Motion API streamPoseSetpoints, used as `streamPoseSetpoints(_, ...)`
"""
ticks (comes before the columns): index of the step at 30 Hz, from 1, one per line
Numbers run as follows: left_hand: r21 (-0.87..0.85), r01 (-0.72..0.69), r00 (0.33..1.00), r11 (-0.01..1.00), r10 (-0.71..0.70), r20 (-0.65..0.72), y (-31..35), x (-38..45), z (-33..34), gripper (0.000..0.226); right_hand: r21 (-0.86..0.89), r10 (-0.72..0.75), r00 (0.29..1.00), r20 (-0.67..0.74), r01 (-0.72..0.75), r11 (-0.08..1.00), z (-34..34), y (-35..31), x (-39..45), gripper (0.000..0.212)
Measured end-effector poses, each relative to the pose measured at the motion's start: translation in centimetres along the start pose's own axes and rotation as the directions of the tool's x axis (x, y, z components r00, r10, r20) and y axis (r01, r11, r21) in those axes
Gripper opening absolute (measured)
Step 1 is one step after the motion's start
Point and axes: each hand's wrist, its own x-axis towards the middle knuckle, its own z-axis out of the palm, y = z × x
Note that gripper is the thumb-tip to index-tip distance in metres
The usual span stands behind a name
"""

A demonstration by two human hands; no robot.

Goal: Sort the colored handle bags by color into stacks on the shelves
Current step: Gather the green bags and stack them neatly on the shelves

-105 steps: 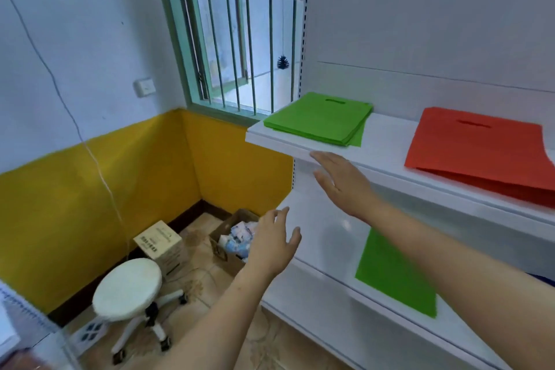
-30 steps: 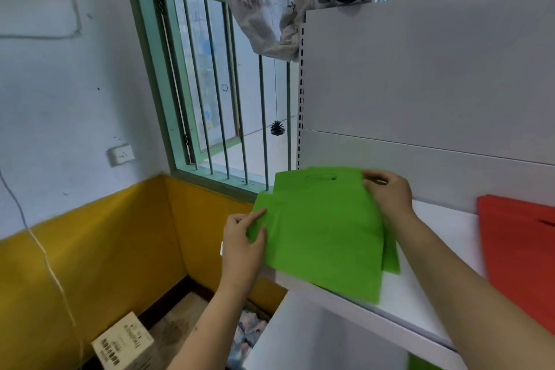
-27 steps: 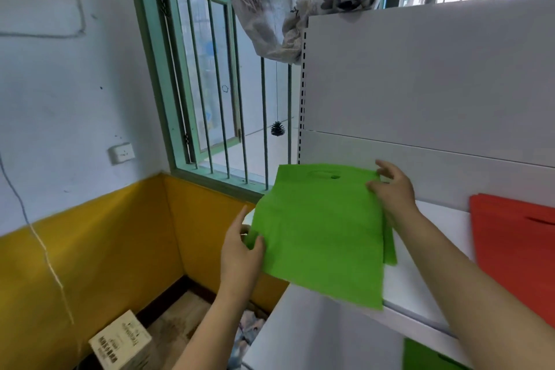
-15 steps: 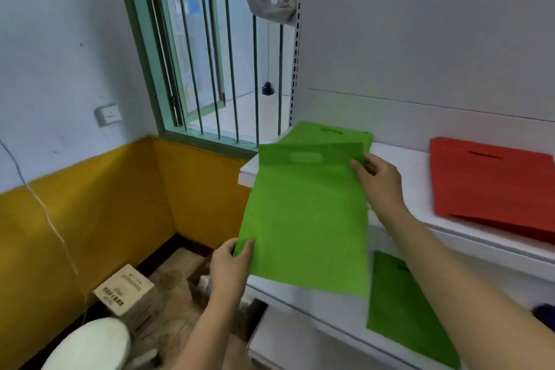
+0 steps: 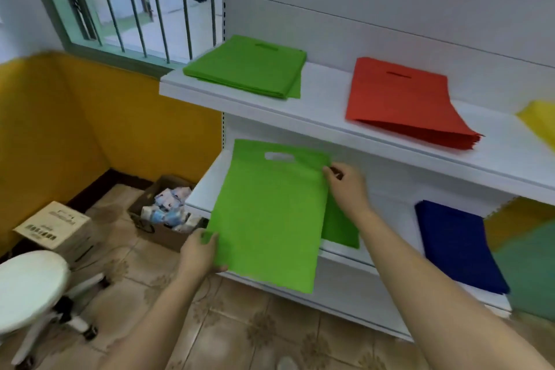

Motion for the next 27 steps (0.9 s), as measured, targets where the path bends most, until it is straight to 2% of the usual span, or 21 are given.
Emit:
streamPoseSetpoints(4, 0.097, -0.025, 0.998, 0.995, 0.019, 0.065, -1.6, 1.4, 5.2, 0.006, 0.042, 0.196, 0.979, 0.049, -0.198, 0.979, -0.8, 8.0, 0.8, 0.026)
streamPoseSetpoints(6, 0.123, -0.013, 0.996, 0.992, 0.001, 0.094, -1.6, 2.2, 8.1, 0.006, 0.085, 0.357, 0.929, 0.094, -0.364, 0.927, -0.8, 12.4, 2.2, 0.016)
streamPoseSetpoints(9, 0.093, 0.088, 0.986, 0.992, -0.101, 0.135, -0.6, 2.6, 13.1, 0.013, 0.11, 0.532, 0.833, 0.154, -0.55, 0.828, -0.9, 18.9, 4.7, 0.029)
streamPoseSetpoints(14, 0.088, 0.169, 0.975, 0.982, -0.18, 0.133, -0.6, 5.5, 21.4, 0.029, 0.079, 0.588, 0.794, 0.153, -0.603, 0.794, -0.3, 26.5, 8.0, 0.023)
streamPoseSetpoints(19, 0.082, 0.252, 0.958, 0.964, -0.261, 0.122, -2.9, 10.1, 28.0, 0.033, -0.025, 0.62, 0.765, 0.172, -0.626, 0.779, 1.2, 32.4, 11.4, 0.015)
streamPoseSetpoints(23, 0.049, 0.293, 0.948, 0.955, -0.297, 0.116, -4.9, 14.3, 31.4, 0.035, -0.121, 0.653, 0.732, 0.194, -0.643, 0.757, 2.3, 36.0, 14.8, 0.022)
streamPoseSetpoints(27, 0.008, 0.284, 0.952, 0.959, -0.283, 0.112, -4.8, 18.4, 34.6, 0.039, 0.061, 0.678, 0.724, 0.131, -0.688, 0.723, 2.4, 37.4, 17.5, 0.015)
